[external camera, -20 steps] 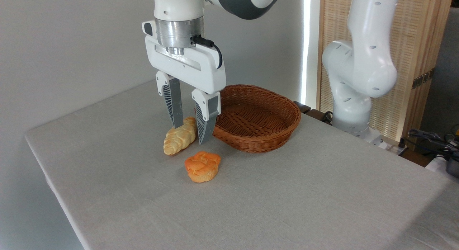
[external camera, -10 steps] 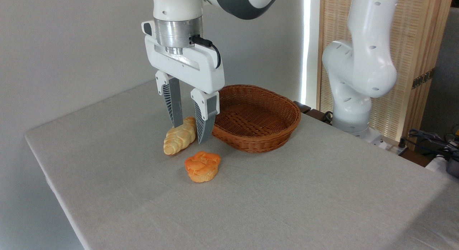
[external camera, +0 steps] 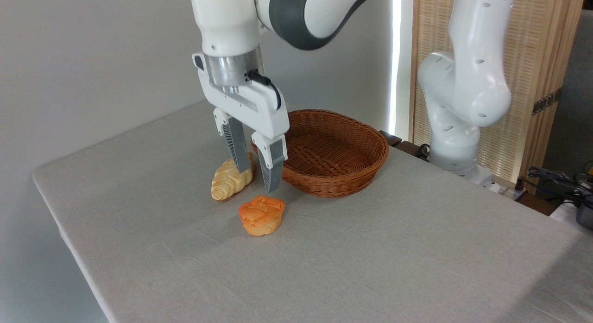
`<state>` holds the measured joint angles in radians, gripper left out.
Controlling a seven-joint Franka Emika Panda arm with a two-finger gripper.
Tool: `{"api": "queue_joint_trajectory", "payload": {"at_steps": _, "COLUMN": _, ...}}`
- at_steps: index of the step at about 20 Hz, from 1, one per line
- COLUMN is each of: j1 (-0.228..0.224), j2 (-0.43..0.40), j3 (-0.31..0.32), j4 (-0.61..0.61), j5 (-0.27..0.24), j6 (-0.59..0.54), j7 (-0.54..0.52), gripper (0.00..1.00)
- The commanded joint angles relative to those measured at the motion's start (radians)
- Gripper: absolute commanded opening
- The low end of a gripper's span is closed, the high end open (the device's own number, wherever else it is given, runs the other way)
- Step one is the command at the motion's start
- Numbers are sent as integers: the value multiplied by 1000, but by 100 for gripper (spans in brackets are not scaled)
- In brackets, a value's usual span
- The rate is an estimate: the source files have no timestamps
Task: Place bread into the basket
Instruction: 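Lower the open gripper down around the round orange bun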
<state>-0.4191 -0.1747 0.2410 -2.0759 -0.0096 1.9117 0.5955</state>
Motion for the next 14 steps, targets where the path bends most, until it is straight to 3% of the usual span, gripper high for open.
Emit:
{"api": "queue_joint_trajectory", "payload": {"at_steps": 1, "j1": -24, "j2": 15, "j3": 7, "j4": -70, "j5": -4, "j6": 98, "j7": 21, "gripper": 100}}
{"api": "queue_joint_trajectory", "payload": {"at_steps": 6, "j1": -24, "j2": 50, "j3": 8, "j4": -111, "j5": -1, "j6": 182, "j7": 23, "gripper": 100}}
{"api": "queue_joint_trajectory", "payload": {"at_steps": 9, "j1": -24, "j2": 52, "j3": 8, "j4": -118, "j5": 55, "j6": 188, "j7": 23, "gripper": 100}}
{"api": "queue_joint_trajectory", "payload": {"at_steps": 14, "j1": -27, "j2": 64, "j3": 6, "j4": -141, "j5": 65, "j6": 193, "j7": 23, "gripper": 100}}
